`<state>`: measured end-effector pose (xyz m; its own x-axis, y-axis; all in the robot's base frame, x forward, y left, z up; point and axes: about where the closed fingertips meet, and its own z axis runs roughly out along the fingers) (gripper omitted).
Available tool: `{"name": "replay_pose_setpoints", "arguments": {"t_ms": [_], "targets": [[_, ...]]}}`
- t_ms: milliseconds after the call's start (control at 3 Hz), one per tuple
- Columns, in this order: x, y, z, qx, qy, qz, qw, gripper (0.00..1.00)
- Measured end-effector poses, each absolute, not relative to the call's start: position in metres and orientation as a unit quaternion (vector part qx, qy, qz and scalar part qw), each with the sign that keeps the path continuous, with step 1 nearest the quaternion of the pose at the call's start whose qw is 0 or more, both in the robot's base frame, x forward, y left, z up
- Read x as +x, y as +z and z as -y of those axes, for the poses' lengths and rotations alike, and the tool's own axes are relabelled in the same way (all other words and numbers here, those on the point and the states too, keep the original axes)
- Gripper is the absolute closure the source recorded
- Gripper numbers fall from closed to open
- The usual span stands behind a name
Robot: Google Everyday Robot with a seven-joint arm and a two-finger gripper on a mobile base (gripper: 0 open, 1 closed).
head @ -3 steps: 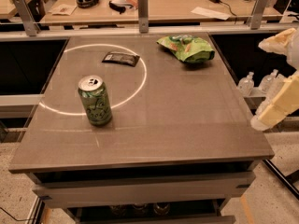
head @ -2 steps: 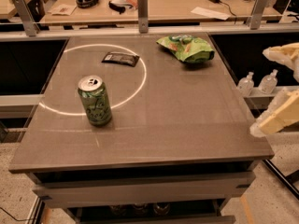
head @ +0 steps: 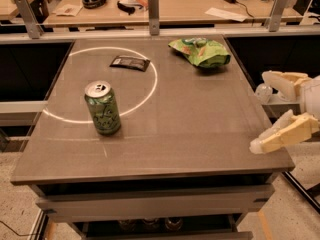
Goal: Move green can near rxbar chocolate
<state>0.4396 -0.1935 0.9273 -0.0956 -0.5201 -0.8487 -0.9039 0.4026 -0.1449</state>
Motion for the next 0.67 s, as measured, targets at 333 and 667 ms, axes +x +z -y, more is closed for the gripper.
{"name": "replay_pose_setpoints", "arguments": {"t_ms": [333, 667], "targets": [[0.446, 0.936, 0.173, -0.486, 0.284, -0.671, 0.483, 0.0], [0.45, 0.94, 0.158, -0.484, 0.309, -0.646, 0.504, 0.0]]}}
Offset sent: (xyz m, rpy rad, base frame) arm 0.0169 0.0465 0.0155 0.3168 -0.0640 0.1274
